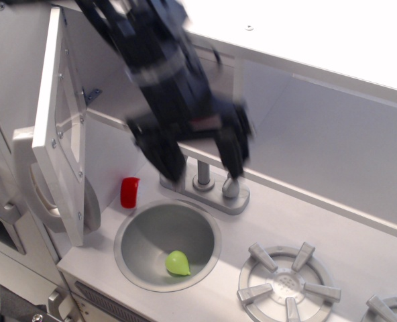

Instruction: Close microwave

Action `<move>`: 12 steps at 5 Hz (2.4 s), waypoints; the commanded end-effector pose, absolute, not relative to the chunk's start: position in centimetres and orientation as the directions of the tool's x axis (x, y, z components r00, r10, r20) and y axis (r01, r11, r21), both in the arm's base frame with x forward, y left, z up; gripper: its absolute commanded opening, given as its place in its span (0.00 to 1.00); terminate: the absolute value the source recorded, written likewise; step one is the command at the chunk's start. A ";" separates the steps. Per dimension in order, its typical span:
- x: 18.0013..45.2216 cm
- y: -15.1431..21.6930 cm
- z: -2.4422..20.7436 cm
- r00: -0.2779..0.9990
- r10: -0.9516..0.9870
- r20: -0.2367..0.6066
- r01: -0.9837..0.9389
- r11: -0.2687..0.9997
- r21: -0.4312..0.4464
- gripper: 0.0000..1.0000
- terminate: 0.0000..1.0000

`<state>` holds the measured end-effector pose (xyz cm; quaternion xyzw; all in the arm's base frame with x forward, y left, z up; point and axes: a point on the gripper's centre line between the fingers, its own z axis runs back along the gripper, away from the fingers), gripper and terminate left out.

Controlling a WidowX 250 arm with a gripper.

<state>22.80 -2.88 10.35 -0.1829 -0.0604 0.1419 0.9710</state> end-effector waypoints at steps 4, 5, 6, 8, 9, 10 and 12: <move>21.1 10.5 20.3 0.856 0.482 0.188 -0.429 0.864 -0.263 1.00 0.00; 21.2 12.2 18.8 0.840 0.507 0.191 -0.461 0.854 -0.240 1.00 0.00; 21.5 13.1 17.5 0.833 0.514 0.206 -0.480 0.856 -0.193 1.00 0.00; 21.7 11.6 13.7 0.841 0.517 0.157 -0.487 0.851 -0.196 1.00 0.00; 22.4 10.0 12.4 0.836 0.525 0.158 -0.493 0.846 -0.204 1.00 0.00; 23.3 8.1 11.8 0.823 0.540 0.178 -0.501 0.837 -0.221 1.00 0.00; 26.0 3.5 14.7 0.808 0.565 0.165 -0.499 0.806 -0.318 1.00 0.00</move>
